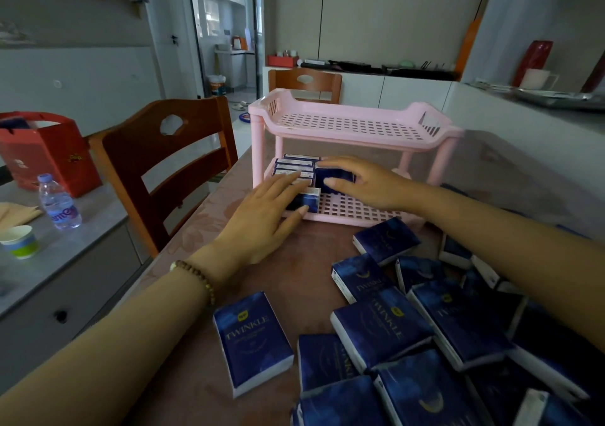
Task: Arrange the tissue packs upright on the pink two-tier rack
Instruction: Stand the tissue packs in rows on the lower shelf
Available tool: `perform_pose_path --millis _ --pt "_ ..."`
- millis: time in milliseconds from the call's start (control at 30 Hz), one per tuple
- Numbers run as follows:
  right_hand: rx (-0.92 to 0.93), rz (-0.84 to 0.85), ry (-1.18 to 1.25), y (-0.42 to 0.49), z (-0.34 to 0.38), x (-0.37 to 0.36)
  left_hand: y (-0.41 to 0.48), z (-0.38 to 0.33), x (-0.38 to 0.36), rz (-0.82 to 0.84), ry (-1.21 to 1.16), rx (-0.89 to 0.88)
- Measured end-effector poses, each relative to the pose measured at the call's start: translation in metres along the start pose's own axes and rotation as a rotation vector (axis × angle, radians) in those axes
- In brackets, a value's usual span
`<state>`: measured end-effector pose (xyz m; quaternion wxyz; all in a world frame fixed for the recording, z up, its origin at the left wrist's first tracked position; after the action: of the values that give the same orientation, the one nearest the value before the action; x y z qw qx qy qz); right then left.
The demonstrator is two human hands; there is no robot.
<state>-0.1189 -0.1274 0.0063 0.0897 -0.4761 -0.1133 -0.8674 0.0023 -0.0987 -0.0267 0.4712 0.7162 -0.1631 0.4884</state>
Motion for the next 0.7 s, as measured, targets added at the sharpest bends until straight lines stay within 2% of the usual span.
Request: perform_pose_path --millis 133,233,367,467,700 --pt "-0.030 0.174 0.026 -0.052 0.012 -0.009 -0.004 -0.014 0.025 0.065 -0.199 0.015" --pt "-0.068 0.330 0.061 -0.084 0.019 -0.021 -0.027 -0.019 0.025 0.226 -0.441 0.136" --pt "-0.097 0.526 0.097 -0.118 0.025 -0.035 -0.072 -0.030 0.022 0.380 -0.537 0.209" --pt "-0.079 0.579 -0.012 -0.133 0.023 -0.041 -0.098 -0.044 0.020 0.455 -0.528 0.212" --pt "-0.121 0.586 -0.064 -0.141 0.016 -0.051 -0.103 -0.066 0.022 0.405 -0.618 0.167"
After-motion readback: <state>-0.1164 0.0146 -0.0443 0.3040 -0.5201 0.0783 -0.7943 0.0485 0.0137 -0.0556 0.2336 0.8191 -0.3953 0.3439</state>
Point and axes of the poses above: each hand's wrist, its own y-axis towards the middle knuckle, its own x-axis out of the back of the hand, z = x × y, the point moved 10 cm from there along y, towards the middle knuckle, and after that the axes turned 13 degrees about -x, right-handed, at the moved point
